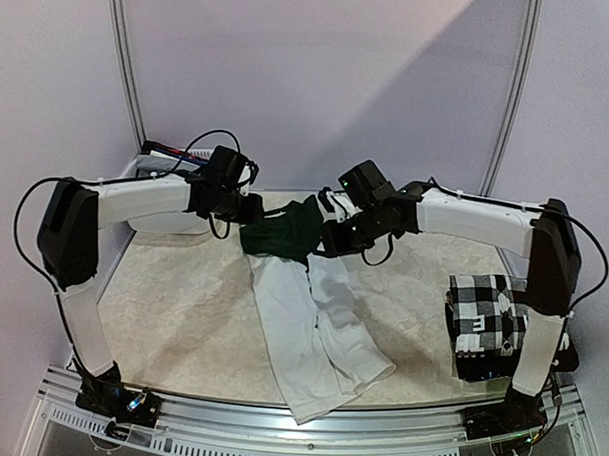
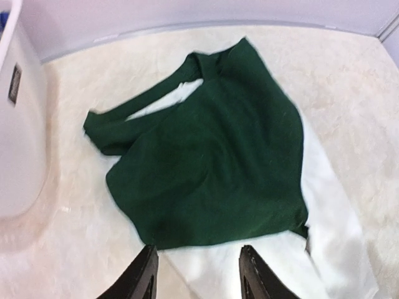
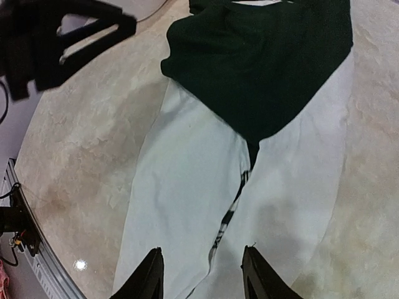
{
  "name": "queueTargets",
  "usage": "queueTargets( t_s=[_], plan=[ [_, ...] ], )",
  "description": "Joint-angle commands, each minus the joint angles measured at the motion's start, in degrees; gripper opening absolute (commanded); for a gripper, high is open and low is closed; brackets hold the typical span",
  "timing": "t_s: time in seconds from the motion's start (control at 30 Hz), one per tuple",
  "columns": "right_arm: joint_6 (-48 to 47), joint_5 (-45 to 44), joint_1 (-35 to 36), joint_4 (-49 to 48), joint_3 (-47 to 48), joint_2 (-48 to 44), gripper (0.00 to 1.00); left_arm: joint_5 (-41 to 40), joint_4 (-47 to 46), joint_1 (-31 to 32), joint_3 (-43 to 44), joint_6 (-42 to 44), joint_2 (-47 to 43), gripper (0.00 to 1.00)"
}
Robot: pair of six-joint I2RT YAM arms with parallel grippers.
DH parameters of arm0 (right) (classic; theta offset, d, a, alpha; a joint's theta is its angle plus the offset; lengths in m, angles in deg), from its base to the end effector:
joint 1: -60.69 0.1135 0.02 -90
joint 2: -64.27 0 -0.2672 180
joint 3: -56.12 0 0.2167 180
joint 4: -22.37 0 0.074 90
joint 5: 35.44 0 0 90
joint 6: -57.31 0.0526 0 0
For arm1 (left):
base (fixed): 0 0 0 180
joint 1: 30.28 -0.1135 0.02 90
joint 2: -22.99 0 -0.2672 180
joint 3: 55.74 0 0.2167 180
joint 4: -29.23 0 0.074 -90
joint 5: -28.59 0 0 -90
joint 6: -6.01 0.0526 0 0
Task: Fold and stack the mixed laundry pile
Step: Rotate the rectangle-folded T-shirt at the center of the board.
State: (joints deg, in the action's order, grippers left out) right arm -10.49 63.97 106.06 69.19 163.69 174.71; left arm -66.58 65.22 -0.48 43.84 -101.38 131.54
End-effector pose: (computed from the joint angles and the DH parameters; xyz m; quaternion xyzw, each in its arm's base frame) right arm 0.2827 0.2987 0.2570 -0.2156 0.9109 0.2550 0.2426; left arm 0.3568 -0.1989 0.2437 0.0826 0.9193 -0.1150 0.3673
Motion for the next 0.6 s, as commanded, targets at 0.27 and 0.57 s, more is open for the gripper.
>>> queueTargets(
  t_s=[0.27,0.57],
  plan=[
    [-7.04,21.48,-4.23,1.23,29.29,26.96,0.42,-8.32,-6.46,5.14,-24.13,-3.81,-17.58,0.56],
    [-0.4,28.07,-6.68,-3.76,37.78,38.7,0.41,-12.0,-7.41,10.24,-30.97,-5.54,-22.88,0.6]
  ],
)
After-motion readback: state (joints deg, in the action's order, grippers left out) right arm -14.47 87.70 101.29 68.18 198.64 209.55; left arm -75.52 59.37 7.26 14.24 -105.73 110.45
